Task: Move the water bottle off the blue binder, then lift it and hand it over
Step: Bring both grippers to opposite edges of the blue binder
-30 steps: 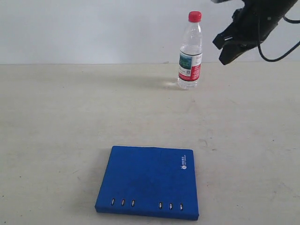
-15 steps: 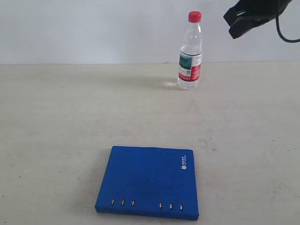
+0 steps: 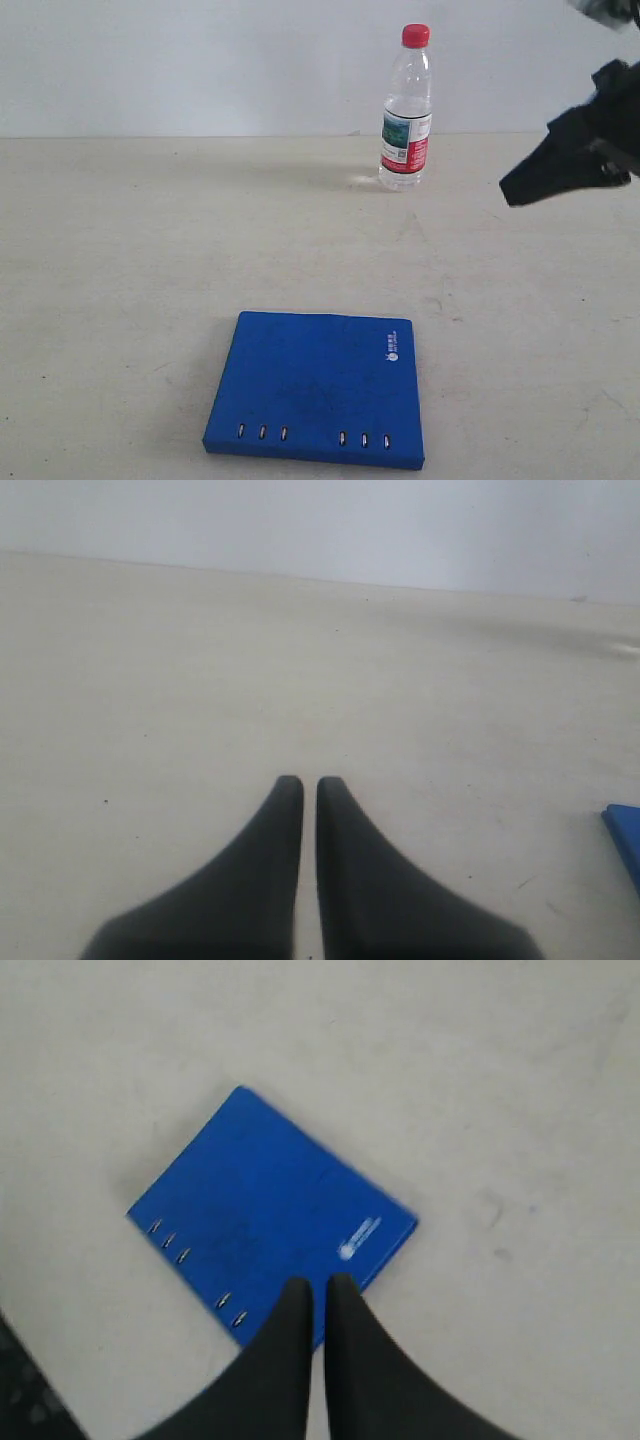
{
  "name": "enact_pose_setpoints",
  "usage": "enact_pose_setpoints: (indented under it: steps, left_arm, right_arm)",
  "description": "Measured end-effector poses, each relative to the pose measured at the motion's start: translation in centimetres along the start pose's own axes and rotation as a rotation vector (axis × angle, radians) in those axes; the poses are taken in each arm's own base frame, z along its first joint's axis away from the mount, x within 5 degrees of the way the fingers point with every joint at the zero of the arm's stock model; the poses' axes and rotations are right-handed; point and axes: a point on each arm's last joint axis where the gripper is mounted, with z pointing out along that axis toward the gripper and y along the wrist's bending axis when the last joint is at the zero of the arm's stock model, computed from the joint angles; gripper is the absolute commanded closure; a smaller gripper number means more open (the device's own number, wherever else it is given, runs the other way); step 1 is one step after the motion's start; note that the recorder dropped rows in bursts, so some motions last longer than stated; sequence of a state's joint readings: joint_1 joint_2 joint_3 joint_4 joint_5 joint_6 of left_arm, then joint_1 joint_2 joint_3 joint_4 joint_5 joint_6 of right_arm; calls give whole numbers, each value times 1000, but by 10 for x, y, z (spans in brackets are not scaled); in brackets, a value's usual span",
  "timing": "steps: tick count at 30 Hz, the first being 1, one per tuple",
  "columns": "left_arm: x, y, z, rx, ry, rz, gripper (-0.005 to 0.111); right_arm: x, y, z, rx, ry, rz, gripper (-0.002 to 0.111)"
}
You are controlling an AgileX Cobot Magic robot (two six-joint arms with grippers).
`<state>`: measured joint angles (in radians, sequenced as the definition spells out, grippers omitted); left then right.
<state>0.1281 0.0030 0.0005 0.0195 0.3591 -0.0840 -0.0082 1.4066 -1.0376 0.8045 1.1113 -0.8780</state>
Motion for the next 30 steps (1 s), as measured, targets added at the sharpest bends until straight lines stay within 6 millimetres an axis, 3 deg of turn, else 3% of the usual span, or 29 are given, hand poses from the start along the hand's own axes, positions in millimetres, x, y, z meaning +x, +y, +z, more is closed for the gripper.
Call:
enact_pose_setpoints:
  steps: [7, 11, 18, 24, 26, 30]
  left_arm:
    - [0, 0, 0, 0, 0, 0, 102]
    - [0, 0, 0, 0, 0, 0, 102]
    - [-1, 1, 0, -13, -11, 144, 102]
    - [-14, 0, -1, -12, -156, 207, 102]
    - [-19, -2, -2, 7, -216, 114, 102]
    - [-24, -4, -3, 98, -249, -378, 102]
  right_arm:
    - [54, 18, 31, -167, 171, 100, 108]
    - [75, 24, 42, -213, 237, 107, 108]
    - [82, 26, 49, -223, 225, 48, 108]
    - [81, 24, 50, -204, 205, 26, 108]
    - [81, 24, 50, -204, 205, 24, 108]
    - [81, 26, 50, -214, 211, 22, 106]
